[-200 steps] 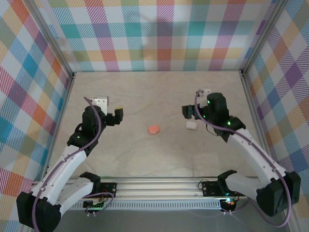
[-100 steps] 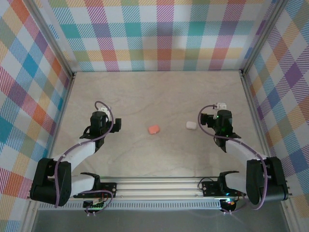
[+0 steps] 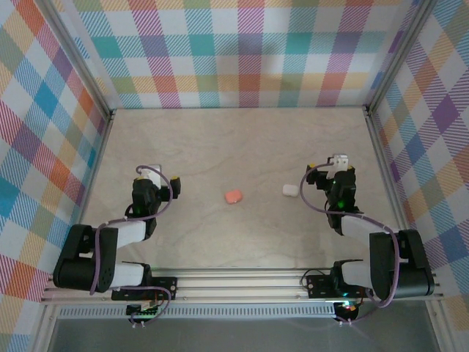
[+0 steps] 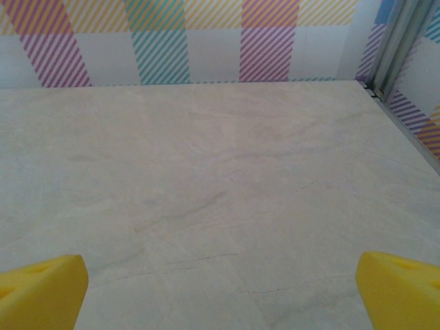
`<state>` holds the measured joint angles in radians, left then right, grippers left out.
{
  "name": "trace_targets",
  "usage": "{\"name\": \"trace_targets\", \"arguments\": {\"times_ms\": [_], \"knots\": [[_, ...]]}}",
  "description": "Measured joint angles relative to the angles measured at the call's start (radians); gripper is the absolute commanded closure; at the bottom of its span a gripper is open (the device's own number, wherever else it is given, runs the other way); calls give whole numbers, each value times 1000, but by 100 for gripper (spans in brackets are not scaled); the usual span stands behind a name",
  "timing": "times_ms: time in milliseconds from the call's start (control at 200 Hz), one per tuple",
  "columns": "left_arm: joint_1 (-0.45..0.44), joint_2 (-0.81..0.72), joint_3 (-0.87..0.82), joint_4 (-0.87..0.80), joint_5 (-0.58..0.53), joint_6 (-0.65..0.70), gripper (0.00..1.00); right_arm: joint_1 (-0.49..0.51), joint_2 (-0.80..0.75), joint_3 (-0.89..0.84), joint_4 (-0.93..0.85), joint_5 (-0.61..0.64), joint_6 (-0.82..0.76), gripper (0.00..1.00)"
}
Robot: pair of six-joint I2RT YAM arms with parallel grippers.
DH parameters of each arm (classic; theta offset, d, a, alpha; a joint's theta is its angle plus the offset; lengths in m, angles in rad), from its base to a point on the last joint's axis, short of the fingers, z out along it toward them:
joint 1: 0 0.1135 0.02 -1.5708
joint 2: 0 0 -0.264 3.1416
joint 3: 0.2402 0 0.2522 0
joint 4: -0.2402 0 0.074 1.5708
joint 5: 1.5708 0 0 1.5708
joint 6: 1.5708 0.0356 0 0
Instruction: Insert wireless bluetooth earbuds into charging case
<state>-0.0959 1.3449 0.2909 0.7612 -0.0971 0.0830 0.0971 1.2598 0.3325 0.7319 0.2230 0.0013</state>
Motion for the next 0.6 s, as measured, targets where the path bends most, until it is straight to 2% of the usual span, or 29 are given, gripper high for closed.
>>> {"name": "trace_targets", "arguments": {"times_ms": [115, 205, 350, 600], "knots": [[0, 48, -1, 70, 22, -7, 0, -1, 34, -33, 76, -15, -3, 0], [0, 81, -1, 106, 41, -7, 0, -2, 113, -77, 172, -24, -3, 0], [0, 153, 10, 136, 83, -2, 0, -10, 241, -73, 226, -23, -3, 0], [8, 214, 103, 72, 84, -14, 0, -53, 282, 46, 165, -26, 24, 0]]}}
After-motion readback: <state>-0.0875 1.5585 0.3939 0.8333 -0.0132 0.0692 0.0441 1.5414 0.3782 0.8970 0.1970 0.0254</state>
